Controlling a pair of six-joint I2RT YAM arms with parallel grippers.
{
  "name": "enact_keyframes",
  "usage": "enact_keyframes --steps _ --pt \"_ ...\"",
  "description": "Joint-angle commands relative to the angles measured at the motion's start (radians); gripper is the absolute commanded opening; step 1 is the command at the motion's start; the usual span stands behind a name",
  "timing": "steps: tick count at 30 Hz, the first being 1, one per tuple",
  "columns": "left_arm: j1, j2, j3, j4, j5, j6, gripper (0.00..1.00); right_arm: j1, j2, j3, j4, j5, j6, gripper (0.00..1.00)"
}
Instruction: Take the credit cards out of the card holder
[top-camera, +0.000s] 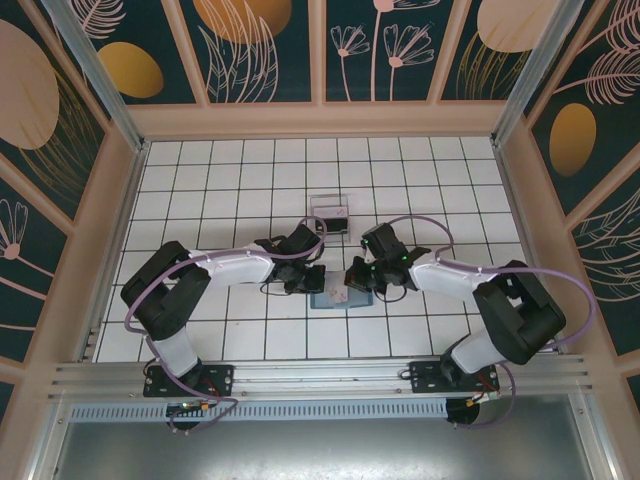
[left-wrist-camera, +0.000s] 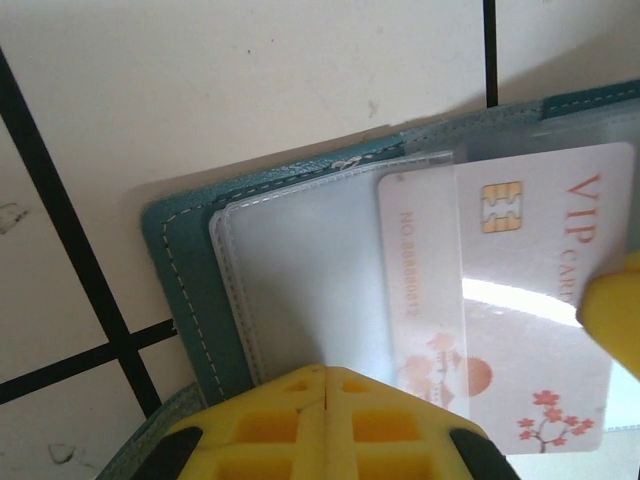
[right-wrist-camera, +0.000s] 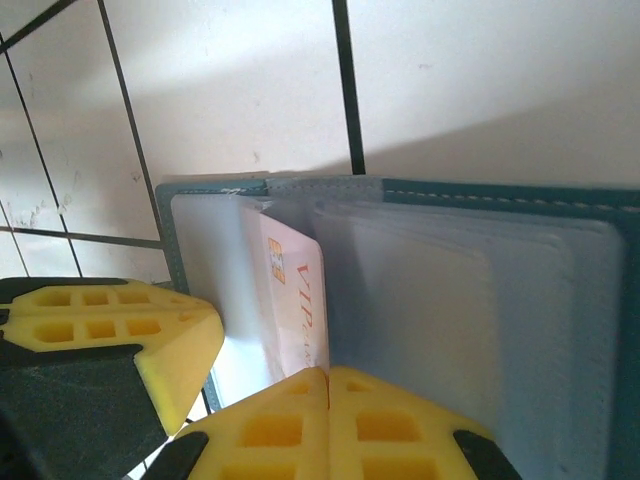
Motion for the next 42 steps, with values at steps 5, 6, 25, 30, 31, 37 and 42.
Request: enact_keyframes --steps 5,6,25,30,31,37,42 --pt "-0.001 -0.006 -0.021 -0.056 -0.035 0.019 0.07 -0.025 -0.093 0.012 -0.105 0.071 -0.056 0.00" --pt "0.000 -0.009 -0.025 -0.051 -0.032 0.019 0.07 -0.026 -0.105 0.023 -0.116 0.078 -0.063 0.00" --pt "0.064 -0.097 -0.113 -0.053 -0.046 0.069 0.07 -0.045 -0.136 0.279 -0.251 0.236 -0.486 0.00" --pt "0.082 -0.126 -0.134 -0.052 -0.049 0.087 0.08 -0.052 -0.065 0.397 -0.297 0.263 -0.769 0.00" --pt "0.083 -0.132 -0.138 -0.051 -0.048 0.088 0.08 -0.052 -0.043 0.421 -0.314 0.260 -0.845 0.00" --pt "0.094 -0.165 -0.149 -0.066 -0.060 0.104 0.11 -0.053 0.033 0.550 -0.361 0.221 -1.254 0.00" --pt "0.102 -0.204 -0.145 -0.074 -0.076 0.100 0.22 -0.054 0.110 0.665 -0.443 0.194 -1.521 0.00"
